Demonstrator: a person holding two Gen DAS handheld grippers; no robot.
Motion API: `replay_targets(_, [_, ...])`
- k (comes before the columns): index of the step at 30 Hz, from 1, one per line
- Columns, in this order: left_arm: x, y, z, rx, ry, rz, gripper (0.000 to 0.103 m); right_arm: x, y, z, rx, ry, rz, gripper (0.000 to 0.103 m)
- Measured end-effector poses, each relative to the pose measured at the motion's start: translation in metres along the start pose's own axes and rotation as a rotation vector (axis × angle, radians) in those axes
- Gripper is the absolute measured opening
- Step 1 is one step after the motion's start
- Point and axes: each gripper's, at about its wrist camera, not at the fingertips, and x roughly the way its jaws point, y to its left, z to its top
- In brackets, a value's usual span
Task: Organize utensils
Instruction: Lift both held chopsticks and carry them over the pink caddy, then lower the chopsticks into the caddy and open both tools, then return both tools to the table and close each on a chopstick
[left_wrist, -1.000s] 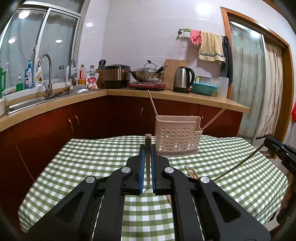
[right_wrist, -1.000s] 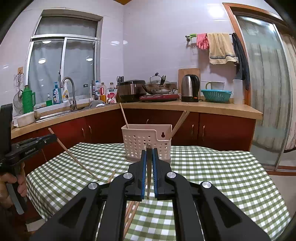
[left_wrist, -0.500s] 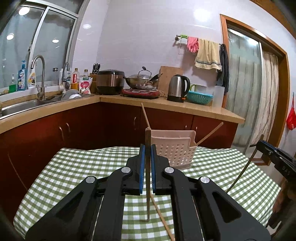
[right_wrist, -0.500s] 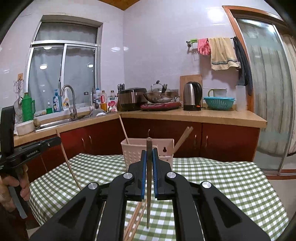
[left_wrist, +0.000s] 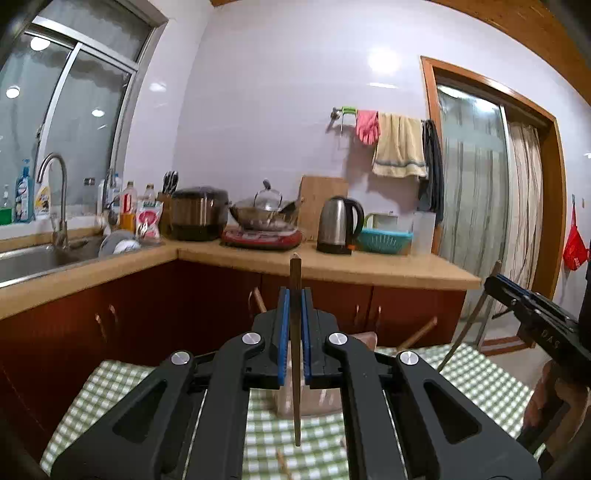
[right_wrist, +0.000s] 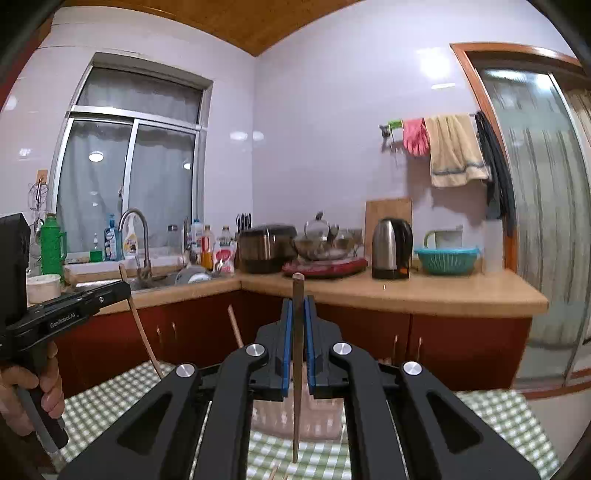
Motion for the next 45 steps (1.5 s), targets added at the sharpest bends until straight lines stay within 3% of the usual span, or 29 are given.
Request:
replay_targets(14, [0.087,-0.018,0.046,0.021,-0.102,0.006,0.007,0.08,-0.014,0.022,-0.035,-0.081,-0.022,0.007])
replay_targets(20, [0.126,-0.021,0.014,0.035,-0.024,0.013,0.007,0.107,-0.023,-0.002,-0.033,-0.033,-0.033,0.007])
replay_targets(28, [0.158,-0.014,-0.034,0.039,0.116,0.018,0.007,0.129,-0.03,-0.05,0.014,0.101,-0.026,0.007])
replay_targets(30, [0.16,-0.01,-0.042,0.029,0.139,0.023,0.014,0.131,-0.03,-0.054,0.02,0.116,-0.031,0.008])
replay_targets(32, [0.156,-0.006,-0.045,0.013,0.145,0.026,0.039,0.127,-0.029,-0.055,0.018,0.124,-0.037,0.012])
replay_targets(34, [0.151,-0.004,-0.045,0.008,0.137,0.037,0.049,0.121,-0.028,-0.053,0.016,0.118,-0.05,0.037])
replay_targets(40, [0.129,-0.002,-0.044,0.009,0.129,0.056,0.065,0.1,-0.024,-0.044,-0.012,0.098,-0.08,0.054])
replay_targets(45, [0.1,-0.001,-0.043,0.011,0.117,0.08,0.072,0.076,-0.02,-0.038,-0.01,0.094,-0.082,0.055])
